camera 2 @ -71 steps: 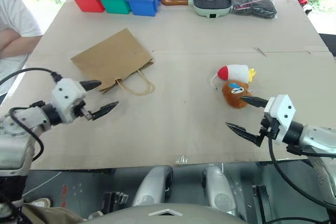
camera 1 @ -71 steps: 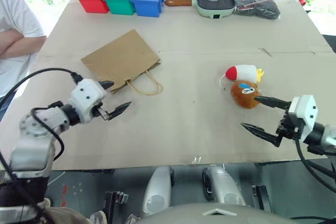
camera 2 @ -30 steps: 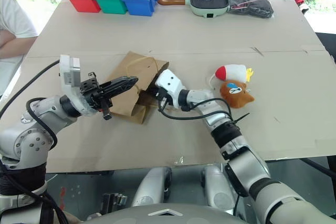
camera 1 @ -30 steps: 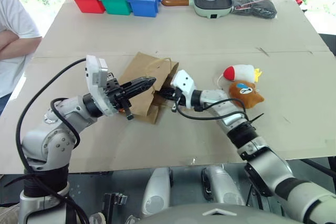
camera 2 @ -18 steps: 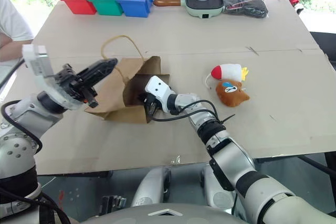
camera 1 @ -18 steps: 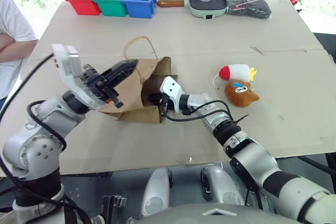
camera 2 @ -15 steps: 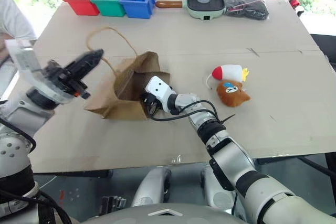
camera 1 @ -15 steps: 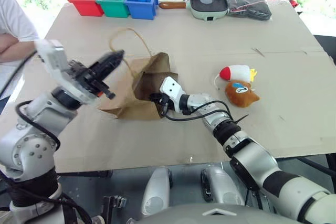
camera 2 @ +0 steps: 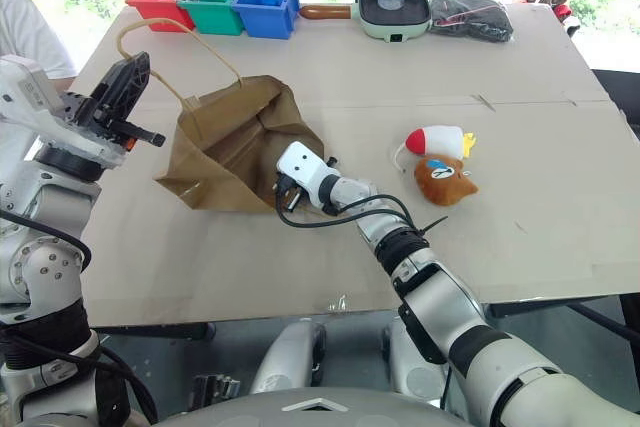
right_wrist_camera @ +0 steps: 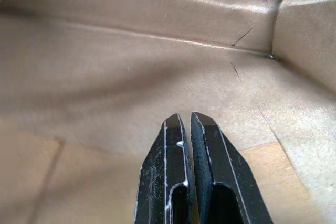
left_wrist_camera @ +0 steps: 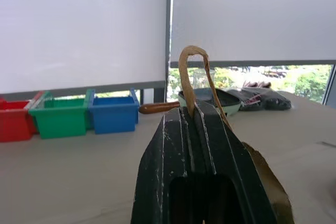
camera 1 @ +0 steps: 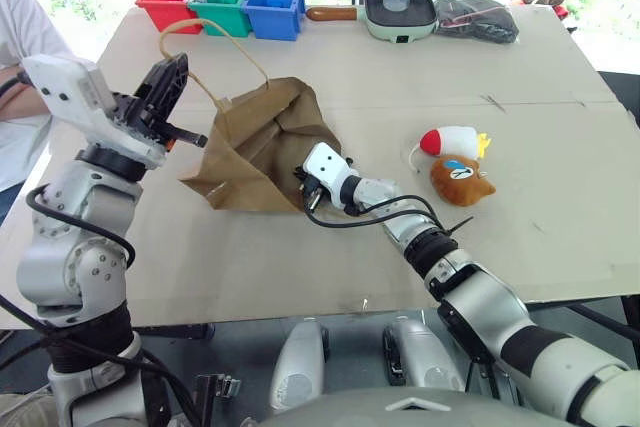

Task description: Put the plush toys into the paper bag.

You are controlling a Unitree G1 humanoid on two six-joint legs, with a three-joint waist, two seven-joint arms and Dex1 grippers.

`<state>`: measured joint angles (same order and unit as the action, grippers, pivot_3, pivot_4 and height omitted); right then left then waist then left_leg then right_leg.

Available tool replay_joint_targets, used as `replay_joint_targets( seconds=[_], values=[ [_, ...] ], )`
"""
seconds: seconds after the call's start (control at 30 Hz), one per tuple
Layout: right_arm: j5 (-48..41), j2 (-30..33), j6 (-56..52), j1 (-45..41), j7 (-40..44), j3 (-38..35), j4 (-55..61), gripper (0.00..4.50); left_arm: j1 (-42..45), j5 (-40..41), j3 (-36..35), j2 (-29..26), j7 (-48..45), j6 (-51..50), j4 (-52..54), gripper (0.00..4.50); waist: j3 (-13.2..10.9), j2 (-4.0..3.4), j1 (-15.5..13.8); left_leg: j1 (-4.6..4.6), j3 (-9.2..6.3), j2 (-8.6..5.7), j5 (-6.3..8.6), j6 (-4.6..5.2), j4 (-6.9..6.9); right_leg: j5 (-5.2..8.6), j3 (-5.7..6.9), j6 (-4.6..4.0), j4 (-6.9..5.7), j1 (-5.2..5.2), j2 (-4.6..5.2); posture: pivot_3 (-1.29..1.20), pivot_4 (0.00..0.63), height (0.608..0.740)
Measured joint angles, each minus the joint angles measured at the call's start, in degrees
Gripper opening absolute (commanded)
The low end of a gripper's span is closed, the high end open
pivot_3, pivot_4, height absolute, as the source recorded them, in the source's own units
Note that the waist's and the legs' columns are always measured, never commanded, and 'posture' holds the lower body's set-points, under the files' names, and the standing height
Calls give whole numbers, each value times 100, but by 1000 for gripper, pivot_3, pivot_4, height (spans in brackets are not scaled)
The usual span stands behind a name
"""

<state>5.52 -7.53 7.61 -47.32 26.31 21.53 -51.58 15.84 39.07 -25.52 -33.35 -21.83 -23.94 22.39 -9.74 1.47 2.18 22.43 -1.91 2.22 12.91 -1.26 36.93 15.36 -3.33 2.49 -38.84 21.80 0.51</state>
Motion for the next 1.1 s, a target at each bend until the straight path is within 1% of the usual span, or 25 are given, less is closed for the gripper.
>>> replay_joint_targets(
  seconds=[0.13, 0.2, 0.23, 0.27, 0.37, 0.4, 0.43, 0.5, 0.53, 0.63, 0.73, 0.83, 0.87, 0.93, 0.97, 1.0, 1.1],
  values=[
    [106, 5, -62, -43, -88, -9, 17, 13, -46, -311, 369, 31, -292, 333, -37, 0, -1, -2, 7, 4, 2, -1, 0, 0, -7, 0, -1, 0, 7, 2, 3, 0, 150, 740],
    [-42, 22, -331, 1, 168, -145, 246, 13, -199, -420, 544, 147, -406, 419, -37, 0, -4, -5, 7, 12, 1, -1, 0, 0, -11, 0, 0, 0, 9, 10, 3, 0, 150, 740],
    [-162, 54, -504, 73, 335, -233, 432, 526, -256, -445, 608, 197, -435, 436, -38, 0, -4, -3, 0, 31, -5, -1, 0, 0, -11, 0, 7, 0, 9, 25, 4, 0, 150, 740],
    [-285, 103, -669, 179, 528, -279, 656, 786, -291, -489, 646, 233, -454, 450, -48, 0, -5, -2, -4, 47, -7, -1, 0, 0, -10, 0, 9, 0, 9, 37, 4, 0, 150, 740],
    [-471, 351, -1063, 504, 947, -350, 1391, 2264, -304, -540, 704, 265, -524, 501, -54, 0, -8, -5, 0, 70, 0, -1, 0, 0, -12, 0, 5, 1, 5, 66, 8, 0, 150, 740],
    [-547, 480, -1196, 664, 1065, -361, 1812, 2834, -310, -538, 709, 298, -551, 524, -50, 0, -10, -7, 0, 89, -1, -2, 0, 0, -12, -1, 6, 1, 4, 86, 9, 0, 150, 740],
    [-636, 591, -1390, 818, 1157, -409, 2268, 3223, -323, -538, 723, 334, -565, 529, -54, 0, -10, -7, 6, 107, -4, -2, -1, 0, -9, -1, 8, 1, 1, 102, 8, 0, 150, 740],
    [-830, 969, -1887, 1230, 1344, -430, 3642, 4241, -357, -536, 823, 395, -629, 549, -69, 0, -11, -9, -1, 142, -7, -1, -1, -1, -3, -2, 12, 2, -1, 133, 9, 0, 150, 740],
    [-883, 1116, -2102, 1311, 1360, -466, 4122, 4383, -366, -534, 828, 418, -663, 549, -77, 0, -11, -8, -2, 143, -7, -2, -1, -1, -4, -2, 13, 2, 0, 133, 11, 0, 150, 740],
    [-1050, 1404, -2770, 1455, 1312, -662, 5238, 4383, -353, -531, 858, 438, -696, 554, -83, 0, -11, -8, 7, 138, -5, -2, -1, 0, -5, -2, 12, 2, 0, 133, 10, 0, 150, 740],
    [-1224, 1943, -3610, 1854, 1301, -762, 6497, 4383, -300, -534, 990, 471, -749, 559, -115, 0, -11, -8, -22, 141, -6, -5, -1, 0, -4, -1, 14, 2, 3, 132, 10, 0, 150, 740],
    [-1440, 2552, -4549, 2097, 1257, -1137, 7478, 4383, -226, -548, 1059, 476, -822, 558, -175, 0, -13, -6, -35, 143, 0, -9, -1, 0, 3, -1, 11, 3, 3, 131, 16, 0, 150, 740],
    [-1491, 2791, -4785, 2182, 1239, -1310, 7713, 4383, -204, -552, 1061, 475, -845, 559, -181, 0, -12, -5, -36, 142, 0, -9, -1, 0, 5, -1, 11, 3, 3, 130, 15, 0, 150, 740],
    [-1513, 3053, -5052, 2324, 1199, -1474, 7951, 4383, -182, -556, 1068, 477, -855, 558, -187, 0, -12, -5, -31, 141, -1, -9, 0, 0, 5, -1, 11, 3, 3, 130, 13, 0, 150, 740],
    [-1523, 3193, -5208, 2447, 1183, -1541, 8077, 4383, -159, -556, 1079, 478, -871, 558, -191, 0, -12, -5, -30, 141, -3, -8, 0, 0, 4, 0, 12, 3, 3, 130, 12, 0, 150, 740],
    [-1535, 3460, -5555, 2689, 1125, -1672, 8252, 4383, -146, -556, 1092, 477, -923, 557, -199, 0, -12, -5, -36, 141, -3, -8, 0, 0, 3, 0, 12, 3, 5, 130, 11, 0, 150, 740],
    [-1457, 3888, -6073, 3107, 916, -1877, 8250, 4383, -144, -556, 1110, 475, -1037, 557, -277, 0, -13, -3, -36, 142, 3, -9, 0, 0, 3, 0, 7, 3, 6, 130, 12, 0, 150, 740]
  ],
)
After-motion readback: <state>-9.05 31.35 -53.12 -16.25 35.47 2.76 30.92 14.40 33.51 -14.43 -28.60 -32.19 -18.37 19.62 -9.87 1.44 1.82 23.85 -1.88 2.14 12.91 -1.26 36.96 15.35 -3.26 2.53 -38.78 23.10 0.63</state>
